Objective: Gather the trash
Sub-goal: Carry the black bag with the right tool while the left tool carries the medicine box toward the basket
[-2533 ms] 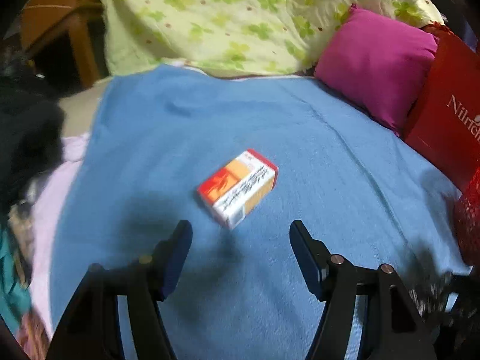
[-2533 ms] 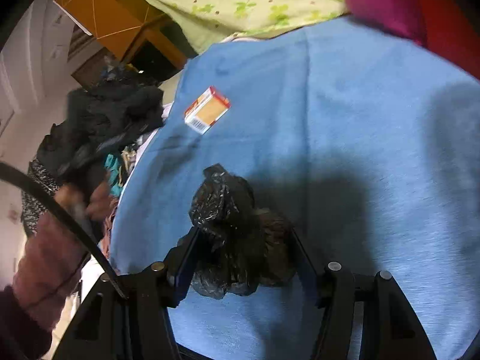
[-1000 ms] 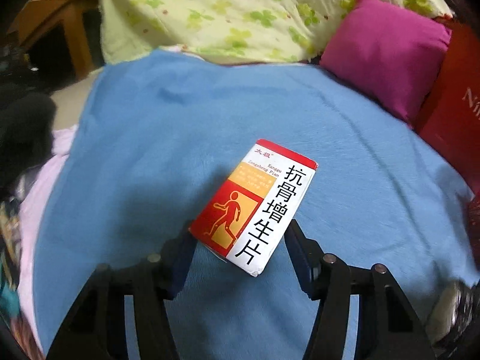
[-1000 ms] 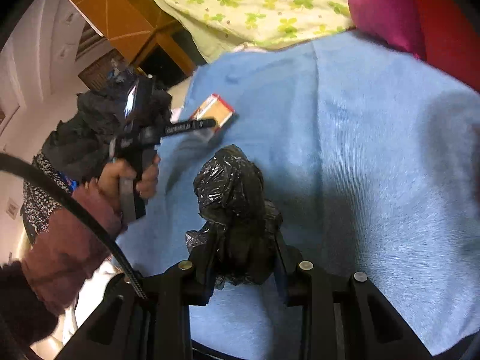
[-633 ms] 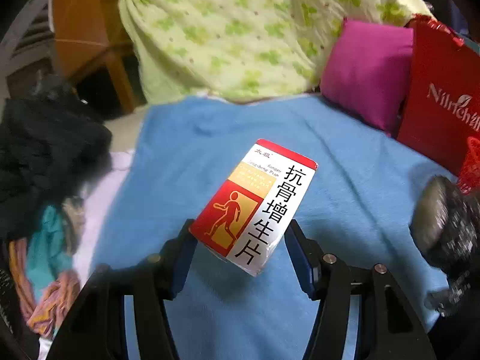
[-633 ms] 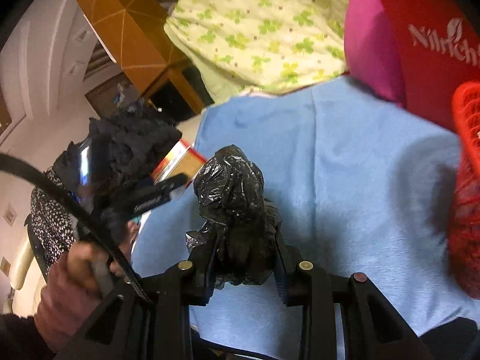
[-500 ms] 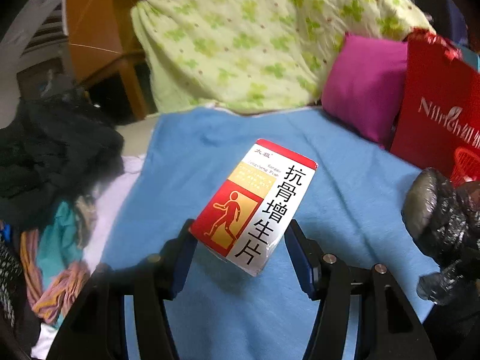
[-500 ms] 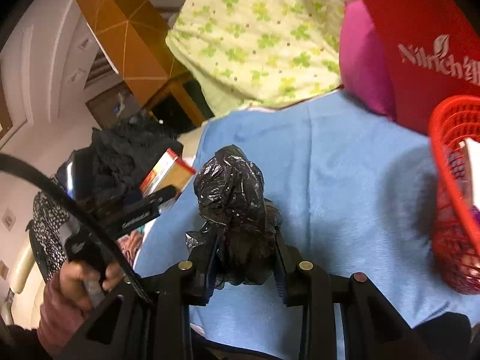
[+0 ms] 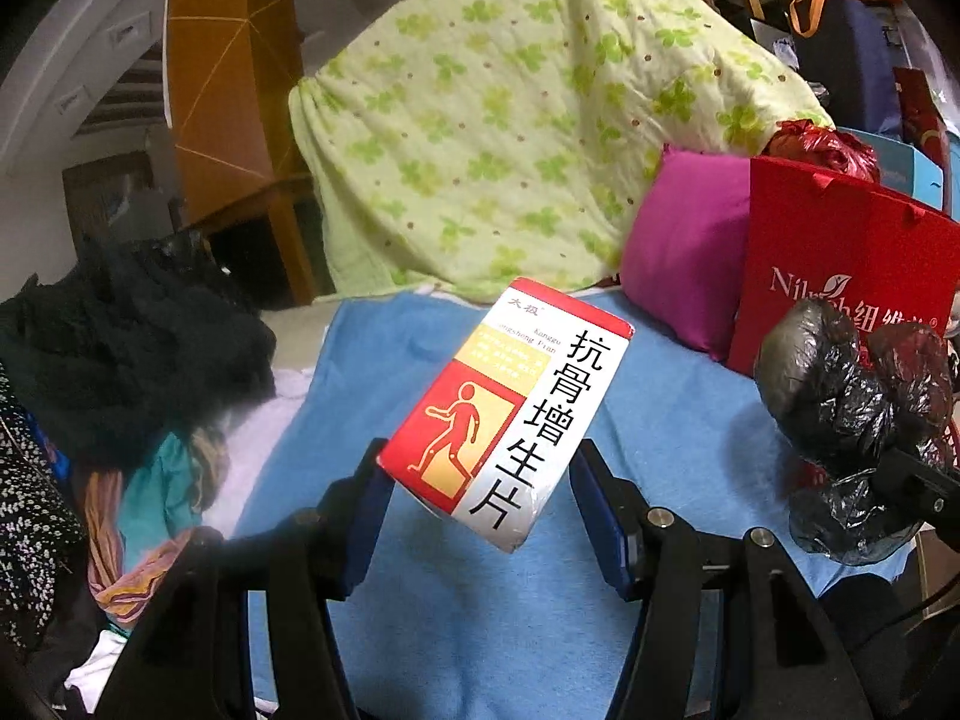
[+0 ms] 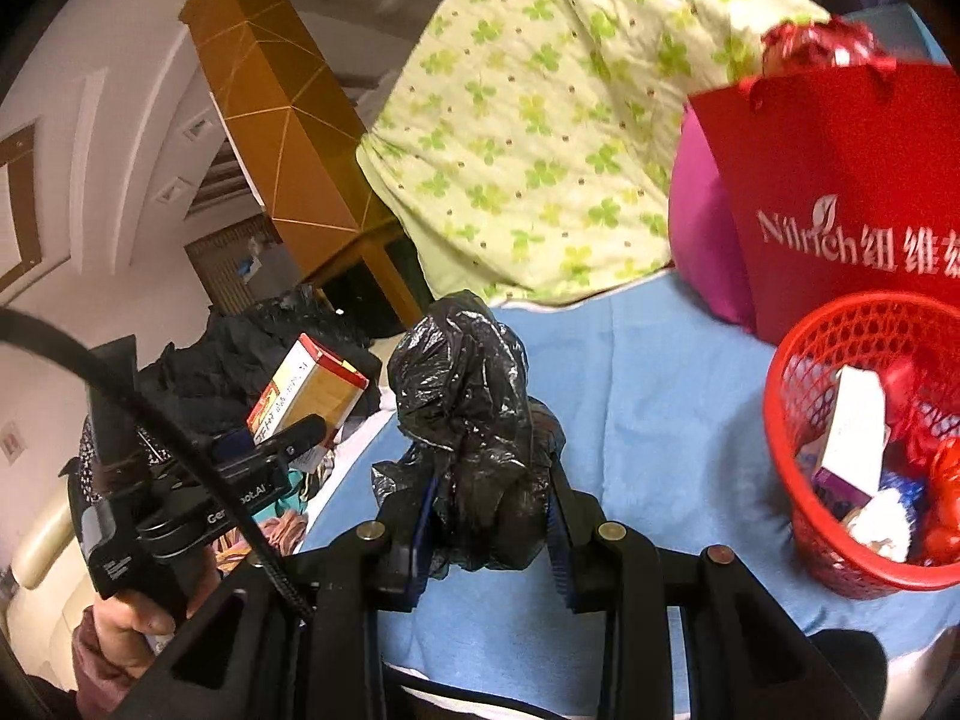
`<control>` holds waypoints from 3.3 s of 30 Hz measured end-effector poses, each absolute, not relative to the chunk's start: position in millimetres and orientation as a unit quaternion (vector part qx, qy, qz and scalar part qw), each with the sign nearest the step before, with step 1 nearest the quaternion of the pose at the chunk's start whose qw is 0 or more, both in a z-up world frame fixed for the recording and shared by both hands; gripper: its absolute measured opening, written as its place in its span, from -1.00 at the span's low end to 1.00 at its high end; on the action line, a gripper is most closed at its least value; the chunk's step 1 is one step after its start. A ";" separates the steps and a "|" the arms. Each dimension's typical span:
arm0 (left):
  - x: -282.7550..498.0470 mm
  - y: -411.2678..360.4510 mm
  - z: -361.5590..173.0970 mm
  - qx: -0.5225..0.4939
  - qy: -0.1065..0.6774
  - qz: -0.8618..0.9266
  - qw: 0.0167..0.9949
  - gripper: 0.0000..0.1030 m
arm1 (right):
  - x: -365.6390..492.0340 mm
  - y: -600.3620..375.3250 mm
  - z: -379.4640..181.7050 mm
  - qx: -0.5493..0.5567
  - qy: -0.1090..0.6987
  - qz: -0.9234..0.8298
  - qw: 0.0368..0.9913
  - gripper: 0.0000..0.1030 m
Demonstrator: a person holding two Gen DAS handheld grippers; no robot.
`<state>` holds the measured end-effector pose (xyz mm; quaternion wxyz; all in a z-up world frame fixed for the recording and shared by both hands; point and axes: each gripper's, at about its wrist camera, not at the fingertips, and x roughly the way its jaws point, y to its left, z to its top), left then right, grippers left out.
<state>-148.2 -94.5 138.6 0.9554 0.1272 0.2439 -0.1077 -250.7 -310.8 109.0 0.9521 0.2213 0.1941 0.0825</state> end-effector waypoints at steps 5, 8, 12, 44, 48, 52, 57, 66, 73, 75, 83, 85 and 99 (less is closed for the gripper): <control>-158.3 -99.6 140.1 0.129 0.246 -0.114 0.954 0.19 | -263.4 -312.5 115.3 0.218 0.179 0.080 0.956 -0.35; -163.8 -103.2 140.0 0.133 0.246 -0.117 0.953 0.19 | -263.9 -315.3 116.1 0.218 0.175 0.079 0.957 -0.35; -168.6 -107.2 139.7 0.135 0.245 -0.117 0.953 0.19 | -268.2 -316.7 116.2 0.217 0.171 0.077 0.958 -0.35; -175.2 -125.6 120.3 0.152 0.268 -0.131 0.943 0.19 | -278.6 -326.9 103.5 0.233 0.183 0.064 0.953 -0.34; -175.0 -128.1 120.6 0.155 0.267 -0.132 0.942 0.19 | -277.9 -326.7 104.3 0.234 0.184 0.061 0.953 -0.35; -175.4 -129.2 120.8 0.156 0.266 -0.130 0.942 0.19 | -278.8 -328.8 103.5 0.237 0.184 0.059 0.952 -0.35; -175.5 -134.1 120.5 0.160 0.267 -0.135 0.941 0.19 | -281.2 -331.6 103.0 0.241 0.183 0.056 0.952 -0.34; -178.8 -138.1 118.3 0.164 0.269 -0.141 0.938 0.19 | -286.5 -330.6 101.0 0.244 0.180 0.052 0.951 -0.34; -177.9 -140.9 117.0 0.167 0.273 -0.144 0.936 0.19 | -291.6 -331.9 99.8 0.250 0.179 0.045 0.951 -0.34; -178.0 -141.8 116.0 0.168 0.275 -0.146 0.935 0.19 | -292.0 -331.6 99.9 0.251 0.180 0.044 0.950 -0.34; -180.8 -147.2 113.5 0.174 0.275 -0.150 0.934 0.19 | -294.6 -330.7 100.6 0.253 0.178 0.042 0.950 -0.35; -181.0 -148.2 112.7 0.174 0.276 -0.152 0.933 0.19 | -294.9 -330.8 100.1 0.254 0.178 0.041 0.950 -0.35; -184.0 -154.0 109.6 0.183 0.279 -0.161 0.929 0.19 | -302.2 -334.9 99.1 0.261 0.173 0.033 0.949 -0.34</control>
